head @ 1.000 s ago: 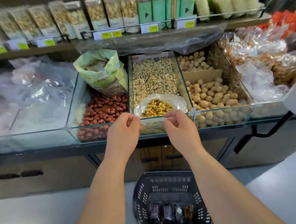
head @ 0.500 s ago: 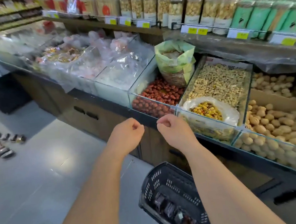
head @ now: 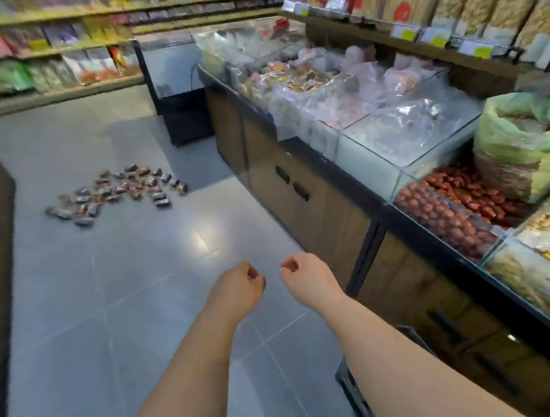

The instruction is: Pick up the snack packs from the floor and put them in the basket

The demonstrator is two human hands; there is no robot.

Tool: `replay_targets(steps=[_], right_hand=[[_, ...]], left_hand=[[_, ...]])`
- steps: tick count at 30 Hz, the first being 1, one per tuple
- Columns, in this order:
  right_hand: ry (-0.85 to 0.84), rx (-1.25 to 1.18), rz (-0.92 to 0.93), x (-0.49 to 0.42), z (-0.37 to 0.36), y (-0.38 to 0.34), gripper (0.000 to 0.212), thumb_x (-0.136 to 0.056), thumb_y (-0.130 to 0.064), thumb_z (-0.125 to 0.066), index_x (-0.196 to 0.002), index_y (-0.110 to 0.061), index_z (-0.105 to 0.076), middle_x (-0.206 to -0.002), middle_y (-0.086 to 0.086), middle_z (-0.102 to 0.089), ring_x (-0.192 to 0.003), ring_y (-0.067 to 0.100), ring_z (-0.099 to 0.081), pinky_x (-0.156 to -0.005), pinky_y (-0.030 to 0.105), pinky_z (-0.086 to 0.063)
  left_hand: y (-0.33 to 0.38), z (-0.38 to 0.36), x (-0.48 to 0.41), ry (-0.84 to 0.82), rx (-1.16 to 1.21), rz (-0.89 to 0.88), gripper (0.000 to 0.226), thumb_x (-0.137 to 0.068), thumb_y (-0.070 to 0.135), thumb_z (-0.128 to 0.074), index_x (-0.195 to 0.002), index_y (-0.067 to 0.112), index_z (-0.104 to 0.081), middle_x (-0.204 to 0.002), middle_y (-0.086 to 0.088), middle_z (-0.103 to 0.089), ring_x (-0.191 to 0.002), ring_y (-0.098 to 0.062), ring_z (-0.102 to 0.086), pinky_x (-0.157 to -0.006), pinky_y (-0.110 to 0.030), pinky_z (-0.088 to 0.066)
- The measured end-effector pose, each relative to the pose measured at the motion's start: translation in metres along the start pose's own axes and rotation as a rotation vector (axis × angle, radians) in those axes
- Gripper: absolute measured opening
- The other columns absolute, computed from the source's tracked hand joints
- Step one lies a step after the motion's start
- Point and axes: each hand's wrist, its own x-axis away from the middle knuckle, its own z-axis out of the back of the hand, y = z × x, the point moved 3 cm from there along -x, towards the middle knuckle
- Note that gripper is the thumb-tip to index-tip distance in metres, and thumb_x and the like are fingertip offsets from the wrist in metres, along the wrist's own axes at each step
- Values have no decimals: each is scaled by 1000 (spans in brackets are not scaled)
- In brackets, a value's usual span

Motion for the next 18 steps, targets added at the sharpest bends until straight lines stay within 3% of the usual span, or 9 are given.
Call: replay_targets(steps=[5, 11, 18], right_hand=[[-126, 81, 2, -39, -106, -50, 33, -92, -20, -49, -122, -11, -58, -128, 10, -57, -118, 25, -52, -93, 24, -38], [-186, 105, -9, -53, -209, -95, 37, -90, -24, -52, -126, -14, -53, -131, 9, -51, -121, 24, -49, -98, 26, -36], [-302, 192, 8, -74, -279, -122, 37, -93, -27, -49, -128, -17, -49, -132, 4, -47, -123, 22, -44, -103, 28, -35]], left_hand=[[-123, 30, -14, 76, 137, 244, 27, -93, 28, -49, -114, 12, -57, -115, -10, -63, -103, -27, -58, -78, -26, -44], [-236, 68, -17, 140, 221, 423, 36, -94, 33, -47, -123, 11, -52, -118, -10, -61, -101, -27, -60, -79, -28, -45], [-310, 89, -27, 207, 349, 593, 36, -95, 32, -45, -122, 10, -54, -113, -6, -60, -91, -22, -55, -79, -28, -44]])
